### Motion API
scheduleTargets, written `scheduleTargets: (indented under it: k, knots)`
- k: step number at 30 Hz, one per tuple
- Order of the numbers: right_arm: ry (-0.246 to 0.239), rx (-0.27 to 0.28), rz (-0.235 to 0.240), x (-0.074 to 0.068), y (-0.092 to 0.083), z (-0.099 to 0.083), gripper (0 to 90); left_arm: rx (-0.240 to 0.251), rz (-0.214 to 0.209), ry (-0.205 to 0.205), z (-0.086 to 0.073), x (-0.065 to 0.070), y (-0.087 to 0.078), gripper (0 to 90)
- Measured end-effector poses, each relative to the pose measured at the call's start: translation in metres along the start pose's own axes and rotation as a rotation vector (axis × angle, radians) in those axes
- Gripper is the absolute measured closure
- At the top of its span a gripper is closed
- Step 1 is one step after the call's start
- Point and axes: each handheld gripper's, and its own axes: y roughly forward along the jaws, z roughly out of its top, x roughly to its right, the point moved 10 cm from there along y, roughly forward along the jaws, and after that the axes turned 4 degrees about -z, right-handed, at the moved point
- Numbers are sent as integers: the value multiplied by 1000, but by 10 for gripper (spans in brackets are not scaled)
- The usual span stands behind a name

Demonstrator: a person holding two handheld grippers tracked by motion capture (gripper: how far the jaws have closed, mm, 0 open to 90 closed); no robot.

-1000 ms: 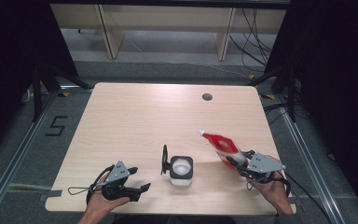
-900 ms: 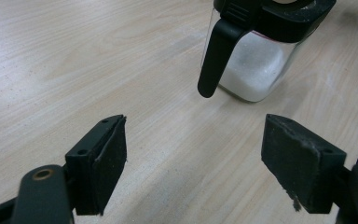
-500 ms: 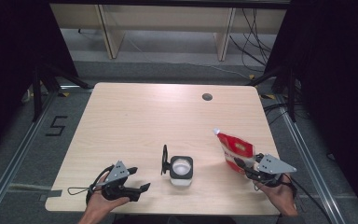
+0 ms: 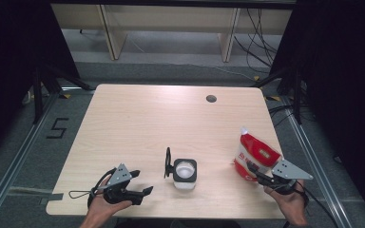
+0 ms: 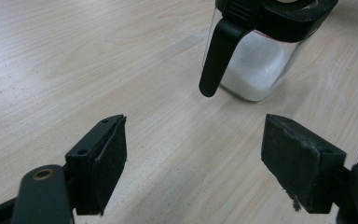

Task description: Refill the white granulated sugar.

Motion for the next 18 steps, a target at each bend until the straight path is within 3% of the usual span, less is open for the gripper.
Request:
scheduleTargets:
  k: [3, 7, 9, 12, 14, 15, 16, 17, 18]
  knots:
    - [-2, 5, 12, -2, -3, -1, 593, -3, 4, 9, 0, 0, 0, 219]
    - [-3, -5, -20, -1, -5, -1, 515, -1, 0, 9, 0, 0, 1, 219]
    - [29, -5, -53, 0, -8, -1, 468, -3, 2, 7, 0, 0, 1, 219]
    - [37, -7, -60, 3, -14, -2, 401, -12, 4, 14, -1, -1, 0, 218]
    - [91, -5, -91, 2, -20, -2, 369, -12, 4, 9, -1, -1, 0, 218]
    - [88, -7, -98, 3, -22, -3, 359, -1, -1, 7, 0, 0, 1, 219]
    - [142, -37, -90, -1, -26, -5, 352, -2, -1, 9, 0, 0, 1, 219]
    - [105, -21, -102, 2, -28, -4, 348, -11, 10, 8, -1, -1, 0, 219]
    - [149, -48, -92, -2, -32, -7, 345, -11, 5, 6, -1, -1, 0, 219]
